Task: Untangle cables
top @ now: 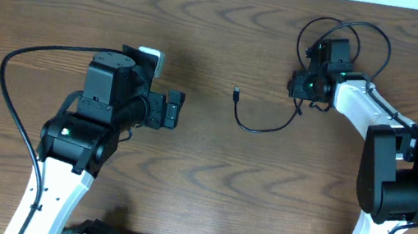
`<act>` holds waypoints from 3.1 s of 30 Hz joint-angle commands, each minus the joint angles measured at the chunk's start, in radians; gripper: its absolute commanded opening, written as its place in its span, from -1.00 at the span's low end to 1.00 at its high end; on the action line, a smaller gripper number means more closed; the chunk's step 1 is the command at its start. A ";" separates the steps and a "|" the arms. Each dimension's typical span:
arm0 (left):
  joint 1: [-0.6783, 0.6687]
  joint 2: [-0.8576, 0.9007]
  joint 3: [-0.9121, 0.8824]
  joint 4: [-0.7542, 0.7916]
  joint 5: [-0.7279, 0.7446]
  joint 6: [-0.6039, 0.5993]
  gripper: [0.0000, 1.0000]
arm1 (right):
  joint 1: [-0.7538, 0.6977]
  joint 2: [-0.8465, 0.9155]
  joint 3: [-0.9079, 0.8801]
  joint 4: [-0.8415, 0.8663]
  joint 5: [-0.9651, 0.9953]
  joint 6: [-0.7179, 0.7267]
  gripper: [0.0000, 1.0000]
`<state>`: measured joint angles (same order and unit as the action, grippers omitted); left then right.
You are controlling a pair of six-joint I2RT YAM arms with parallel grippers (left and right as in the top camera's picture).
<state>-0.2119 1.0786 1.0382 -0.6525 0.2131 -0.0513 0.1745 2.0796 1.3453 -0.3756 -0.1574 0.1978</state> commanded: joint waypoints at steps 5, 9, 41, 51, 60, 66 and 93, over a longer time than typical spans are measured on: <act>0.003 -0.008 -0.007 0.007 0.016 0.010 0.93 | 0.031 0.019 -0.017 -0.064 0.078 -0.048 -0.08; 0.003 -0.008 -0.007 0.010 0.016 0.010 0.93 | 0.069 0.019 -0.017 -0.079 0.168 -0.096 -0.07; 0.003 -0.008 -0.007 0.003 0.035 0.010 0.93 | 0.090 -0.109 0.218 -0.269 0.278 -0.111 -0.98; 0.003 -0.008 -0.007 0.003 0.042 0.010 0.93 | -0.048 -0.176 0.424 -0.472 0.369 -0.162 -0.99; 0.003 -0.008 -0.007 0.013 0.041 0.010 0.93 | -0.176 -0.178 0.446 -0.631 0.314 -0.136 -0.97; 0.003 -0.008 -0.007 0.018 0.037 0.010 0.93 | -0.104 -0.201 0.446 -0.637 0.266 -0.156 -0.97; 0.004 -0.009 -0.007 0.047 0.038 0.010 0.93 | 0.201 -0.552 0.414 -0.898 0.421 0.035 -0.98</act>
<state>-0.2119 1.0779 1.0382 -0.6052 0.2390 -0.0513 0.4000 1.5181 1.7718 -1.2819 0.2119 0.1627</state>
